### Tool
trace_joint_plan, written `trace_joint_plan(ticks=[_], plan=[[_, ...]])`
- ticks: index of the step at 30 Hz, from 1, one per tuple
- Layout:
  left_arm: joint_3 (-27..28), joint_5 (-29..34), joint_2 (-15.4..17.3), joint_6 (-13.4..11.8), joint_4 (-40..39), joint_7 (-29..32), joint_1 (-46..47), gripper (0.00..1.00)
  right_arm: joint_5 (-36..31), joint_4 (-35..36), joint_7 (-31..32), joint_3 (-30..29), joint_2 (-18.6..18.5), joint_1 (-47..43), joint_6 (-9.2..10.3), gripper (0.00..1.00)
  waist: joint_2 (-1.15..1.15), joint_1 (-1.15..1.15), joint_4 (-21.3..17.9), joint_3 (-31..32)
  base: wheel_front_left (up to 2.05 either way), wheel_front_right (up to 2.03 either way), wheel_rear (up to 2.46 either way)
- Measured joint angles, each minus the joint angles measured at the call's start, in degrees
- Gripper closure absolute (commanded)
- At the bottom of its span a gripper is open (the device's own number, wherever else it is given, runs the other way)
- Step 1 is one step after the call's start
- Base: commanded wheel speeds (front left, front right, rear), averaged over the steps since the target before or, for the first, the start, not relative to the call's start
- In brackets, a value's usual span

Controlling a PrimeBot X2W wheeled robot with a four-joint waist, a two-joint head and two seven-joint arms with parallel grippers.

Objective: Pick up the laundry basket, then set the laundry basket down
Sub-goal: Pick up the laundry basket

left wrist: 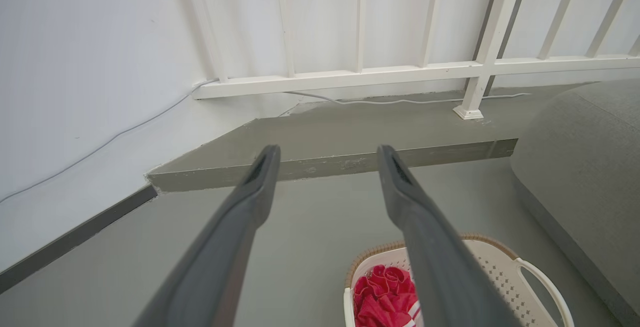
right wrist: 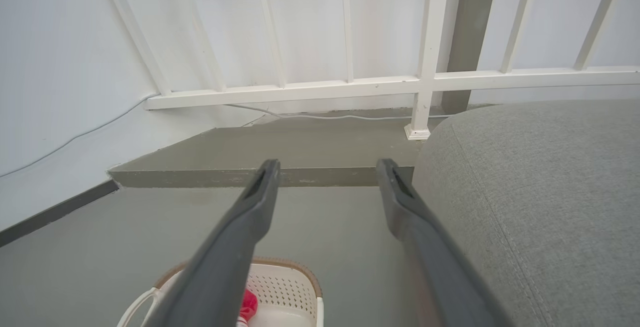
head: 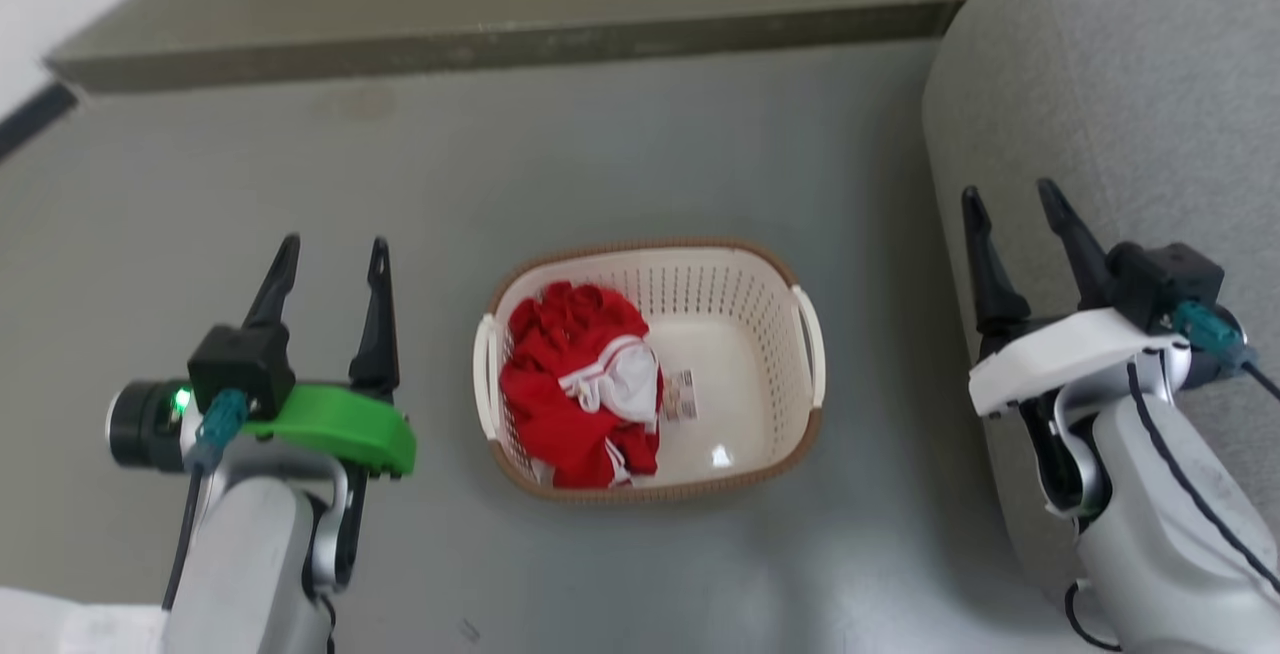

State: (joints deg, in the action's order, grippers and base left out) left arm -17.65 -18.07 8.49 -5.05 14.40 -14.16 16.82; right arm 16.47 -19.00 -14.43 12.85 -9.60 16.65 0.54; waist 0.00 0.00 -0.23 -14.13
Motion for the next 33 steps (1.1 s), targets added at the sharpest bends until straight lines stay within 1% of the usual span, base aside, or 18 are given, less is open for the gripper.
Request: trace_joint_plan(ticks=[5,7,8,15,19,22,28,31,33], plan=[[-0.45,0.0,-0.45,0.29,0.62,0.36,3.27,0.0,-0.01,-0.94,0.0,-0.18,-0.05,2.68,-0.04,0.0,0.0,0.0,-0.08,-3.93,0.0,0.0,0.0],[-0.56,0.0,-0.56,0.58,1.07,0.51,4.44,0.0,-0.01,-1.22,0.0,-0.18,-0.07,4.01,-0.54,0.0,0.0,0.0,-0.08,-5.54,0.0,0.0,0.0],[-0.63,0.0,-0.73,0.76,1.54,0.52,5.63,0.0,-0.01,-1.42,0.0,-0.18,-0.05,5.31,-0.54,0.0,0.0,0.0,-0.07,-7.14,0.0,0.0,0.0],[-0.9,0.0,-1.78,1.32,2.4,0.59,9.99,0.0,-0.01,-2.25,0.0,-0.42,0.02,8.99,-0.64,0.0,0.0,0.0,0.03,-12.86,0.0,0.0,0.0],[-0.96,0.0,-2.04,1.6,3.15,1.01,12.91,0.0,-0.02,-2.66,-0.01,-0.53,0.03,11.82,-1.07,0.0,0.0,0.0,0.17,-16.13,0.0,0.0,0.0],[-0.89,-0.46,-2.38,2.09,4.01,1.59,15.24,0.0,-0.23,-3.55,-0.01,-0.48,-0.02,14.01,-1.22,0.0,0.0,0.0,0.31,-18.6,0.0,0.0,0.0],[-0.99,-1.41,-2.86,3.49,6.61,3.38,19.76,0.0,-0.43,-5.17,0.03,0.09,-0.07,18.41,-2.08,0.0,0.0,0.0,0.67,-23.56,0.0,0.0,0.0],[-1.07,-1.75,-3.23,4.03,8.11,4.37,22.34,0.0,-0.44,-6.14,0.69,0.49,0.08,20.86,-2.92,0.0,0.0,0.0,0.86,-26.04,0.0,0.0,0.0],[-1.1,-1.96,-3.55,4.57,9.43,5.28,24.09,0.0,-0.44,-7.09,1.24,0.7,0.18,22.26,-3.0,0.0,0.0,0.0,0.98,-27.67,0.0,0.0,0.0]])
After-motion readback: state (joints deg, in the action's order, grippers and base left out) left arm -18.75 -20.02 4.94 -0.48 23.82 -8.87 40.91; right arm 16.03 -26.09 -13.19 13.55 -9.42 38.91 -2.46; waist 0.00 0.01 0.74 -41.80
